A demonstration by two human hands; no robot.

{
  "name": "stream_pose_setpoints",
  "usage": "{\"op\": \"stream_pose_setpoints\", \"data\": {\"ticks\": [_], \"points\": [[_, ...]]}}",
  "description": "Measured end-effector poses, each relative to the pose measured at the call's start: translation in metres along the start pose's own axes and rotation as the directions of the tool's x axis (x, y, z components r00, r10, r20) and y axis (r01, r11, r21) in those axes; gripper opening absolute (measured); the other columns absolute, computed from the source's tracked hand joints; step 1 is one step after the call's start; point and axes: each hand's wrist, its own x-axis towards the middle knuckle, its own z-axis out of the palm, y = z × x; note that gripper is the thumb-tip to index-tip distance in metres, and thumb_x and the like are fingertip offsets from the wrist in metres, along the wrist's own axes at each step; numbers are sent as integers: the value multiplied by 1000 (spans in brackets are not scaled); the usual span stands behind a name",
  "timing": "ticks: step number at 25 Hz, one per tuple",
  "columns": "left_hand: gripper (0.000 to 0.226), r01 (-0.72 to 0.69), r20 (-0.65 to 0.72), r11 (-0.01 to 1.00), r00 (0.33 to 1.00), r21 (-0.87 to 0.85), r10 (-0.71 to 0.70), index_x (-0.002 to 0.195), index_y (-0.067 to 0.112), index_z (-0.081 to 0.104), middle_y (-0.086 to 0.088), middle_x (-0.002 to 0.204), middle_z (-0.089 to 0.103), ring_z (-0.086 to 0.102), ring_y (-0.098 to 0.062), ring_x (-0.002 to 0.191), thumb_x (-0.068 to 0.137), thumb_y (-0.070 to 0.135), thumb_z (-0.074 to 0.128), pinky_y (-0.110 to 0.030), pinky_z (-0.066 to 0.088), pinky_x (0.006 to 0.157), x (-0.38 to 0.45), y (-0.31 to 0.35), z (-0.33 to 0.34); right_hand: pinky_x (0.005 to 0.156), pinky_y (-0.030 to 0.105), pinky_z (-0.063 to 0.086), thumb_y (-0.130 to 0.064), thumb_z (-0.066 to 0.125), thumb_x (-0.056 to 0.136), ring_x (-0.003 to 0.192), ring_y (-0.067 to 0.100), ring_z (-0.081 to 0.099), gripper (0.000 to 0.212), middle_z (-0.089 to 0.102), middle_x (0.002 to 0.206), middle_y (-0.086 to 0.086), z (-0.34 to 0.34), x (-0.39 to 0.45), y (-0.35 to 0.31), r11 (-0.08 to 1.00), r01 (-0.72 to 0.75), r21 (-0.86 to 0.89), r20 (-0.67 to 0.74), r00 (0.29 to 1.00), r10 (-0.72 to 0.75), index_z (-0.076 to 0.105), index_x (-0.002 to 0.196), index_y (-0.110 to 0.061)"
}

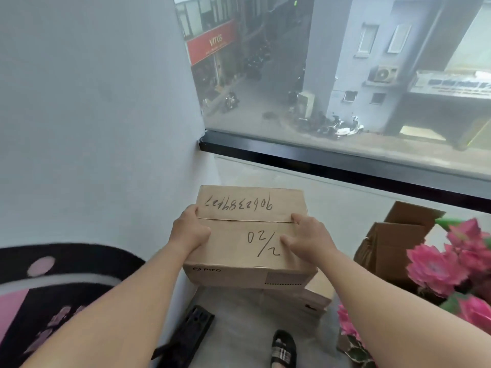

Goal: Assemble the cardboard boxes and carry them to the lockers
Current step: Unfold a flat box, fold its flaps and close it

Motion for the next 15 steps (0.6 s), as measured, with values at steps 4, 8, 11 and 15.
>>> {"op": "stream_pose_setpoints", "data": {"ticks": [4, 8, 11, 15], "points": [[26, 128, -2, 992, 992, 16, -128, 97, 15, 60, -3, 93, 66, 62, -29, 90, 72, 10, 63, -29, 42, 64, 92, -10, 23, 74, 32, 42, -35, 64, 83, 96, 27, 57, 32, 57, 104, 4, 25, 86, 0, 999, -20, -25, 78, 997, 22, 56, 110, -22], [23, 177, 57, 982, 982, 62, -181, 93, 14, 69, -7, 89, 70, 64, -32, 89, 72, 5, 65, -27, 43, 69, 166, -27, 44, 78, 32, 42, -32, 64, 84, 97, 28, 55, 36, 49, 102, 3, 66, 142, 4, 996, -85, -23, 140, 986, 88, 53, 117, -22], [26, 171, 97, 981, 979, 95, -180, 96, 16, 69, -5, 89, 69, 63, -30, 88, 73, 5, 64, -27, 44, 70, 222, -49, 67, 88, 34, 46, -28, 63, 84, 108, 30, 58, 49, 52, 114, 5, 107, 178, 8, 987, -159, 3, 190, 969, 156, 50, 131, -23], [35, 149, 135, 978, 976, 147, -169, 105, 22, 68, -1, 93, 70, 65, -28, 90, 74, 7, 66, -26, 44, 71, 279, -88, 96, 96, 35, 48, -22, 62, 83, 119, 31, 56, 71, 46, 139, 9, 161, 212, 12, 970, -241, 24, 229, 946, 229, 38, 149, -25]]}}
